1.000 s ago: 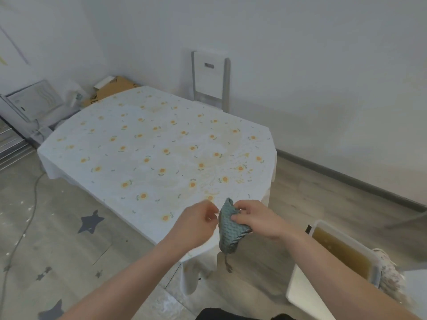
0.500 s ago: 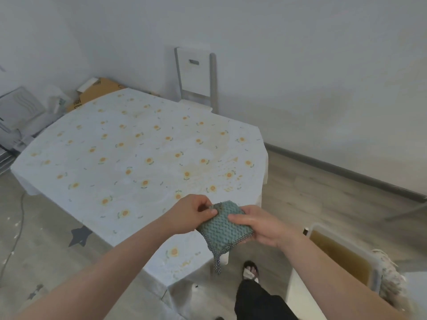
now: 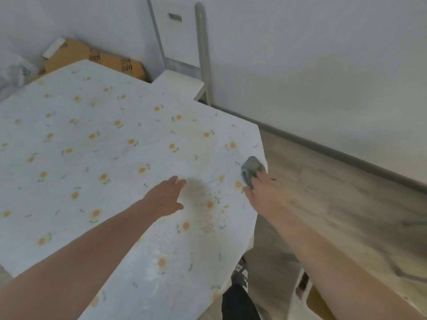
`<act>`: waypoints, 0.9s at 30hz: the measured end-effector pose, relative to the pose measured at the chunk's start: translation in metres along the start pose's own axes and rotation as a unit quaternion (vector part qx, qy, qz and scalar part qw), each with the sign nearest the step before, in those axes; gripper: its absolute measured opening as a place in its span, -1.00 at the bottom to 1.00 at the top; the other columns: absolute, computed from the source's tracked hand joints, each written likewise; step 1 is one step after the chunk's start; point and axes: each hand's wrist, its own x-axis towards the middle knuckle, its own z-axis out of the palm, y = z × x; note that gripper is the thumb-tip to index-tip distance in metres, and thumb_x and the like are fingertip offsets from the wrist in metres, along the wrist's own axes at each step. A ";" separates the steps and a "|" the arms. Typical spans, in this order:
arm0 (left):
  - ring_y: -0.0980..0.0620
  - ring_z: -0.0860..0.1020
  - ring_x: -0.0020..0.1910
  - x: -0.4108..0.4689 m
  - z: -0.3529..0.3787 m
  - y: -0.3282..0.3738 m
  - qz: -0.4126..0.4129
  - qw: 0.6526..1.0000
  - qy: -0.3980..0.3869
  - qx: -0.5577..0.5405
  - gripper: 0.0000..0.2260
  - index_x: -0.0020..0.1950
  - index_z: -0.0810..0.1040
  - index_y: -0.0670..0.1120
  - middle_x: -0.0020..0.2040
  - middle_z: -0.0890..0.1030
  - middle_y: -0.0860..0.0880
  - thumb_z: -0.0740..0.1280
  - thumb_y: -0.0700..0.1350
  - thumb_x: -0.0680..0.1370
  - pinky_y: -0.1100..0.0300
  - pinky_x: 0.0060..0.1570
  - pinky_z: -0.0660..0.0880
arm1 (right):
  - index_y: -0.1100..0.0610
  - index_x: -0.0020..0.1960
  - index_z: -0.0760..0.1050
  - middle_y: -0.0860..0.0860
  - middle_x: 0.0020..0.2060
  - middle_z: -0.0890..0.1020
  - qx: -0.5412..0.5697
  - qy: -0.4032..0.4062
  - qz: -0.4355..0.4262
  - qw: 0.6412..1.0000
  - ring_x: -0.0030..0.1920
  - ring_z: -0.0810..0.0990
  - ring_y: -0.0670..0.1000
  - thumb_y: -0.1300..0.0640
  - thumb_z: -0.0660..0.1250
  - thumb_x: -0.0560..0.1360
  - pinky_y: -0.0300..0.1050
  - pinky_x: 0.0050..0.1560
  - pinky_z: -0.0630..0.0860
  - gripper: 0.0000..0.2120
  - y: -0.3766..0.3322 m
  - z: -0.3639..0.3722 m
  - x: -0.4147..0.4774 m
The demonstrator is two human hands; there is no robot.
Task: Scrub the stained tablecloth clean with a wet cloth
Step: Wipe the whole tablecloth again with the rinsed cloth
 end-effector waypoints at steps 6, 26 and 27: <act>-0.25 0.11 0.62 0.101 -0.020 -0.002 -0.016 0.996 0.003 0.085 -0.02 0.69 -0.11 -0.01 0.67 -0.09 -0.18 0.53 0.05 0.52 -0.13 0.46 0.39 | 0.17 0.03 0.65 0.16 0.28 0.54 -0.065 0.113 -0.099 0.987 0.42 0.40 0.19 0.00 0.17 0.59 0.26 0.48 0.22 -0.66 -0.002 0.056 0.019; -0.44 -0.16 0.61 0.161 -0.016 -0.022 -0.033 0.998 -0.011 0.044 0.22 0.65 -0.29 0.07 0.61 -0.31 -0.22 0.65 -0.03 0.38 -0.25 0.44 0.38 | 0.21 0.63 -0.08 0.14 0.62 -0.02 -0.025 -0.037 -0.182 0.982 0.62 -0.16 0.15 -0.31 -0.04 0.63 0.21 0.58 0.00 -0.21 -0.006 0.045 0.094; -0.44 -0.17 0.61 0.161 -0.016 -0.022 -0.034 0.998 -0.012 0.046 0.22 0.65 -0.29 0.07 0.61 -0.31 -0.22 0.64 -0.02 0.39 -0.24 0.44 0.37 | 0.19 0.63 -0.07 0.13 0.62 -0.01 -0.031 -0.075 -0.251 0.965 0.61 -0.17 0.15 -0.32 0.01 0.61 0.22 0.57 0.00 -0.19 -0.011 0.054 0.062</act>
